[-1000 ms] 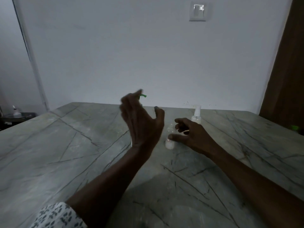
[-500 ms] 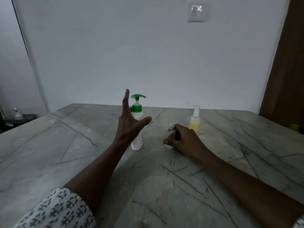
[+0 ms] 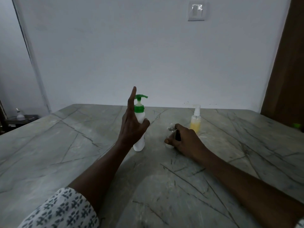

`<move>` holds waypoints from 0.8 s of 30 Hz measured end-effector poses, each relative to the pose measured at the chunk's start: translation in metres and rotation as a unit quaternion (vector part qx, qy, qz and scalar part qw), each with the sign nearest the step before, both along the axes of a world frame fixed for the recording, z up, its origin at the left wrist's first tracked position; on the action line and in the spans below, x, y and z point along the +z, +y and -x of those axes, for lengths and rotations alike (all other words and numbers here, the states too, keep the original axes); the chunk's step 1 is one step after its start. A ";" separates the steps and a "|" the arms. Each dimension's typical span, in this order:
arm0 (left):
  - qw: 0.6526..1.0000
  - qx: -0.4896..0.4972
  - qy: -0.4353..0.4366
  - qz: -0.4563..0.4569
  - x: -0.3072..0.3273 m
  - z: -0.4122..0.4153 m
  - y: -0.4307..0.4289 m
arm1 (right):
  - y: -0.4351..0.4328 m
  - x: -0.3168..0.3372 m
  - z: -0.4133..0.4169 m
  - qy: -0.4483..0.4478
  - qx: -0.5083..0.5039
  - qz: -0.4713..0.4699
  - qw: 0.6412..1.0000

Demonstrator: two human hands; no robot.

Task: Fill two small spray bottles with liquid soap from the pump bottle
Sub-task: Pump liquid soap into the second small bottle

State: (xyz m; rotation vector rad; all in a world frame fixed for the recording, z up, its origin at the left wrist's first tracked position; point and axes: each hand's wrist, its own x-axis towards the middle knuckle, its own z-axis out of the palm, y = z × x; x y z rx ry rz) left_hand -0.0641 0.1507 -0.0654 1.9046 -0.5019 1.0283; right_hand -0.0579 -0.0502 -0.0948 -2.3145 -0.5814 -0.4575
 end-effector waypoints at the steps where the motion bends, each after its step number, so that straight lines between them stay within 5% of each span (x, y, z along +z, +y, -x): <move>1: 1.000 0.007 -0.002 -0.006 0.001 0.001 -0.001 | 0.000 -0.001 0.000 0.000 0.000 -0.004 1.000; 18: 0.999 -0.024 0.028 -0.040 0.005 0.003 -0.005 | 0.039 0.072 0.018 -0.118 0.014 -0.283 0.952; 24: 0.996 -0.024 0.021 -0.087 0.007 0.000 -0.004 | 0.047 0.088 0.008 -0.144 -0.017 -0.300 0.943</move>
